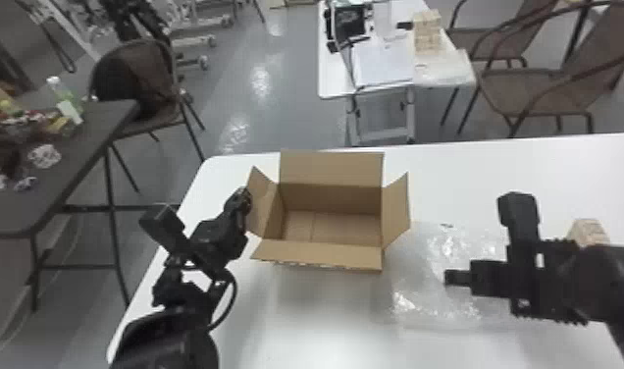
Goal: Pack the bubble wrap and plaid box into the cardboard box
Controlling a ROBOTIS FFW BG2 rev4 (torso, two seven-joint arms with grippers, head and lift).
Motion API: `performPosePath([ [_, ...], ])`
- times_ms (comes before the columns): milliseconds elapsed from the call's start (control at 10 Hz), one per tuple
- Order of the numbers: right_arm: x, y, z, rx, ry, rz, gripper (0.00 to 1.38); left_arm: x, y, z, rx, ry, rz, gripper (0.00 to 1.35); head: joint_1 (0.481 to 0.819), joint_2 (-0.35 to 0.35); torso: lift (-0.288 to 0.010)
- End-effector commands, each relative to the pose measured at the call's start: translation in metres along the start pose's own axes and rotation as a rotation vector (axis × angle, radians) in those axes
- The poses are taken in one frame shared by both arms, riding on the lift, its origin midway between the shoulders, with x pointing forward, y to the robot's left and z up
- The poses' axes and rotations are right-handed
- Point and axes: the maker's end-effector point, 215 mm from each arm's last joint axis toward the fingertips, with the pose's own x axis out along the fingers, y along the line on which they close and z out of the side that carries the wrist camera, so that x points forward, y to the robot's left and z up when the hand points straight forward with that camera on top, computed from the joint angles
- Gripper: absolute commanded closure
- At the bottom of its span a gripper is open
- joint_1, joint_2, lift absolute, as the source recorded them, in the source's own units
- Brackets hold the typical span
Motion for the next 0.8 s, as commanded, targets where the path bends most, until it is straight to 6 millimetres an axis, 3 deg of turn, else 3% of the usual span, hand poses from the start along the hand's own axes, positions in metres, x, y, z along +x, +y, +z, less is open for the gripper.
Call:
performPosePath([
  [0,-0.007,0.002,0.008,-0.002,-0.027,0.012,1.24,0.000,0.000,0.001,-0.003,-0.005,0.001,1.21,0.695,0.262,-0.089],
  [300,-0.052,0.018,0.021,-0.024,-0.100,0.080,1.24,-0.001,0.003,0.004,0.001,-0.013,0.005,1.21,0.695,0.261,-0.089],
  [700,-0.124,0.026,0.006,0.015,-0.151,0.175,1.24,-0.006,0.011,0.007,0.000,-0.024,0.020,1.21,0.695,0.255,-0.089],
])
